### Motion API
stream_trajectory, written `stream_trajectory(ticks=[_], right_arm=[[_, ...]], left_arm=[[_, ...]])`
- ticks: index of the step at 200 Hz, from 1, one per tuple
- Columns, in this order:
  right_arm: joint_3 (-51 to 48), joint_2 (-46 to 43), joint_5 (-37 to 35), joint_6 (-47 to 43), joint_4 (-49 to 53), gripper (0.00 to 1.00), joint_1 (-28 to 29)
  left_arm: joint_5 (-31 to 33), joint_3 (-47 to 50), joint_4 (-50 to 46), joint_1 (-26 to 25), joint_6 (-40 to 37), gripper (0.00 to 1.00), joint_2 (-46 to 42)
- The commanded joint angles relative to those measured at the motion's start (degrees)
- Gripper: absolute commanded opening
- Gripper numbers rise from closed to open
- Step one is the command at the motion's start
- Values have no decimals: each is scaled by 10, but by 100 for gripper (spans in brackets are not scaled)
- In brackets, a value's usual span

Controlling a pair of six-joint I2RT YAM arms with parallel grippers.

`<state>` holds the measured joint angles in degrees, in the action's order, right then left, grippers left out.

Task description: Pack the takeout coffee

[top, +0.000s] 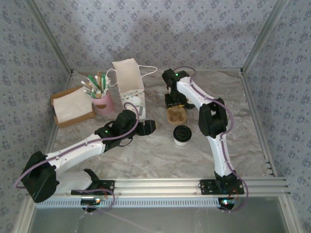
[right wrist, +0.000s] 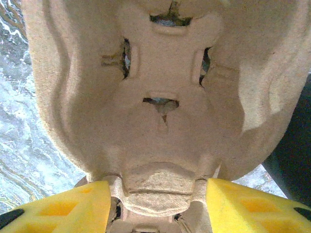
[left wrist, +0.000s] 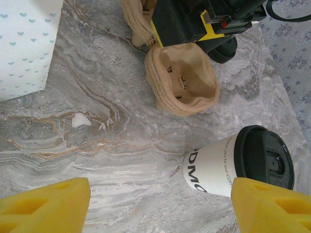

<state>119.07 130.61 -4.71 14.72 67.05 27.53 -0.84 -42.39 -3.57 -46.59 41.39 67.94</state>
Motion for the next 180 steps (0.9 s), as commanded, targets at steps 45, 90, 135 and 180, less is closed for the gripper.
stream_trajectory(ticks=[45, 90, 135, 180], right_arm=[[8, -12, 11, 0, 3, 53, 1], [8, -15, 14, 0, 3, 50, 1], [7, -18, 13, -1, 5, 47, 1], [7, -24, 13, -1, 8, 45, 1]], left_arm=[[-5, -2, 12, 4, -7, 76, -4], [-5, -2, 12, 3, -7, 76, -4], [-6, -1, 14, 3, -6, 76, -4], [-7, -3, 14, 3, -5, 77, -3]])
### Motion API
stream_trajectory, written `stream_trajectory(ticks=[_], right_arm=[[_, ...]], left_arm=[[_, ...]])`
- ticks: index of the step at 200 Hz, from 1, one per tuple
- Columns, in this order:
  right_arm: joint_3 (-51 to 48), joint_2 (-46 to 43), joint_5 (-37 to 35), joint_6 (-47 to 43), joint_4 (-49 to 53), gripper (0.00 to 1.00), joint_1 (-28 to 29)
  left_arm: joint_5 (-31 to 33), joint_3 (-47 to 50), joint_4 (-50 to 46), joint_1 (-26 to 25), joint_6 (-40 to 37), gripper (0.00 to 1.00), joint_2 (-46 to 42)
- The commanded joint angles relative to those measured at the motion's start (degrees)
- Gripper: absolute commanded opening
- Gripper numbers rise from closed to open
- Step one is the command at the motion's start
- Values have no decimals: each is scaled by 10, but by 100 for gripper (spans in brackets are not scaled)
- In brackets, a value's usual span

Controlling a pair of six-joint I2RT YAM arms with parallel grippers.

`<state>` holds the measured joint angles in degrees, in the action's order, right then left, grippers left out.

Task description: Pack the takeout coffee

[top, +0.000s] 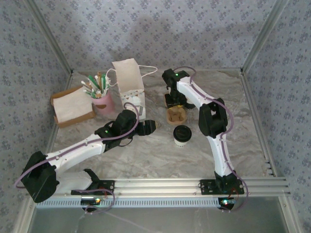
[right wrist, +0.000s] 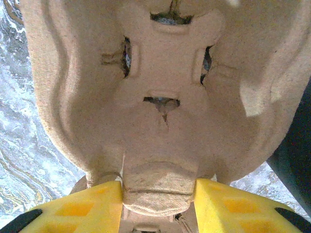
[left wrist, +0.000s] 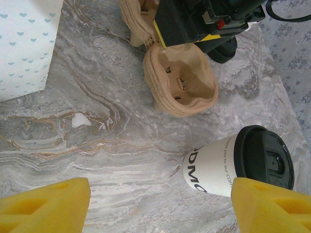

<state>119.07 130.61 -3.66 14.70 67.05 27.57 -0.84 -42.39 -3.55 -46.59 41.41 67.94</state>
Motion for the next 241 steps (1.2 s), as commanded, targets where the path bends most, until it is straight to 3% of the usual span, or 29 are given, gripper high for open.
stream_trajectory(ticks=[1, 137, 172, 241], right_arm=[[7, -24, 3, -1, 8, 45, 1], [-3, -57, 19, -2, 11, 44, -1], [-9, -51, 23, -2, 5, 55, -2], [-15, -27, 18, 8, -5, 53, -11]], left_arm=[[-7, -3, 13, 3, -6, 76, -3], [-9, -7, 16, 3, -7, 76, -3], [-8, -8, 14, 3, -8, 76, -4], [-4, -3, 9, 3, -8, 76, -8]])
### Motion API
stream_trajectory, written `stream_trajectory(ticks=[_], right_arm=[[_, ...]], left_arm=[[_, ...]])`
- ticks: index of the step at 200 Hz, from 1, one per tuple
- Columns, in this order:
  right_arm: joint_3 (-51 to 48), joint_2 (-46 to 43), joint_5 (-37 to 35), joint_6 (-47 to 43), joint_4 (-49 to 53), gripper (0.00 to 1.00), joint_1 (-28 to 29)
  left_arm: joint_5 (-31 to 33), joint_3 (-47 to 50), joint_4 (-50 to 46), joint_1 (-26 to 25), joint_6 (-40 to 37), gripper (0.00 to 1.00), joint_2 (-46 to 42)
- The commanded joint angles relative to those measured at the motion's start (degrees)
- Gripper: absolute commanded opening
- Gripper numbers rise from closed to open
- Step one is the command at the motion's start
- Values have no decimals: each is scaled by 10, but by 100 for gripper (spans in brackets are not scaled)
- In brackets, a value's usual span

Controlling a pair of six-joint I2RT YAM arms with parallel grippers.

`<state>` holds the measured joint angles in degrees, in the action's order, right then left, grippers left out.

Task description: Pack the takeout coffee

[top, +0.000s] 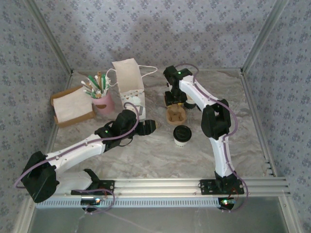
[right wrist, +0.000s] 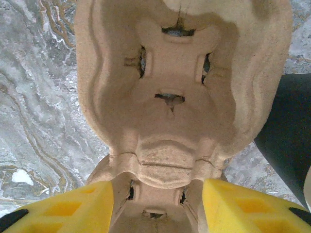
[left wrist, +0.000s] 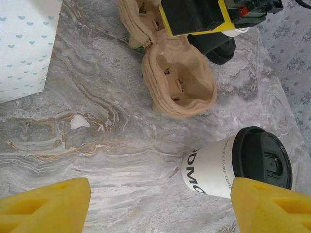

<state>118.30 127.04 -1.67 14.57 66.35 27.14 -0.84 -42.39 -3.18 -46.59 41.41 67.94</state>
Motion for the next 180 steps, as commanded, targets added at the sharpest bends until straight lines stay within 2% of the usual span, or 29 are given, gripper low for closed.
stream_trajectory(ticks=[1, 180], right_arm=[[-8, 9, -2, 9, 2, 53, -7], [8, 47, 5, 14, -1, 53, -7]], left_arm=[[-4, -3, 5, 3, -8, 76, -8], [2, 6, 4, 4, -8, 76, -18]])
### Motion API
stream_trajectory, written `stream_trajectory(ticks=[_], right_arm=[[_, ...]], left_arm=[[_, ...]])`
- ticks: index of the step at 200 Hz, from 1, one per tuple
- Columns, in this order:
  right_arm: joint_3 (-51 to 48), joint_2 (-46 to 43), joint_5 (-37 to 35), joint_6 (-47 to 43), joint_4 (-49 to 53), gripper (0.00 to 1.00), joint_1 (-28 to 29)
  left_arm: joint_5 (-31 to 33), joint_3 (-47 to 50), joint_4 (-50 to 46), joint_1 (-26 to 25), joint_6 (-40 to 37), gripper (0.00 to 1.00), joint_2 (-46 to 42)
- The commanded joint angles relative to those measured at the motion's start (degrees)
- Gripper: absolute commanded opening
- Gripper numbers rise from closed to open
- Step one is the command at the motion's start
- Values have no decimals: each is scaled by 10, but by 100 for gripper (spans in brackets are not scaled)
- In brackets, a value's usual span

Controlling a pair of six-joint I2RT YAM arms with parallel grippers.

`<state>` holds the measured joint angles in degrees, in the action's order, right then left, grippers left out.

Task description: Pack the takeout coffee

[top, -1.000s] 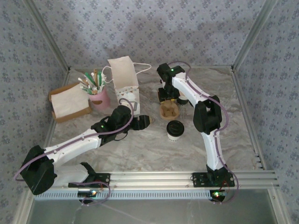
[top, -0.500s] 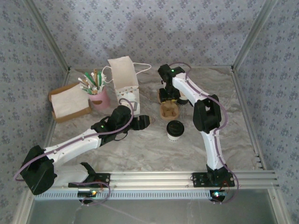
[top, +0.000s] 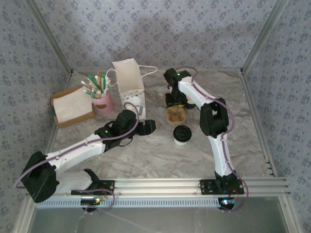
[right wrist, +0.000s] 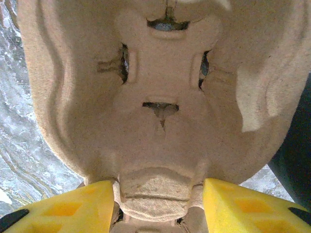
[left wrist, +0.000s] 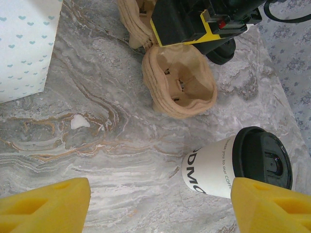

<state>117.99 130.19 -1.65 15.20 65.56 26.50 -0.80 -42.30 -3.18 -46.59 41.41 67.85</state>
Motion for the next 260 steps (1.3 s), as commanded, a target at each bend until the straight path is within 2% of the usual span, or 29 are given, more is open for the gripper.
stream_trajectory(ticks=[1, 57, 95, 149, 260], right_arm=[[12, 15, 5, 8, 7, 53, 0], [17, 20, 6, 7, 10, 52, 0], [19, 16, 4, 7, 16, 44, 0], [23, -2, 4, 7, 23, 39, 3], [25, -25, 5, 5, 34, 38, 4]], left_arm=[[2, 5, 4, 4, -7, 76, -17], [4, 6, 3, 3, -7, 77, -19], [4, 6, 2, 3, -7, 76, -20], [2, 6, 2, 3, -6, 76, -23], [-2, 3, 4, 3, -6, 76, -21]])
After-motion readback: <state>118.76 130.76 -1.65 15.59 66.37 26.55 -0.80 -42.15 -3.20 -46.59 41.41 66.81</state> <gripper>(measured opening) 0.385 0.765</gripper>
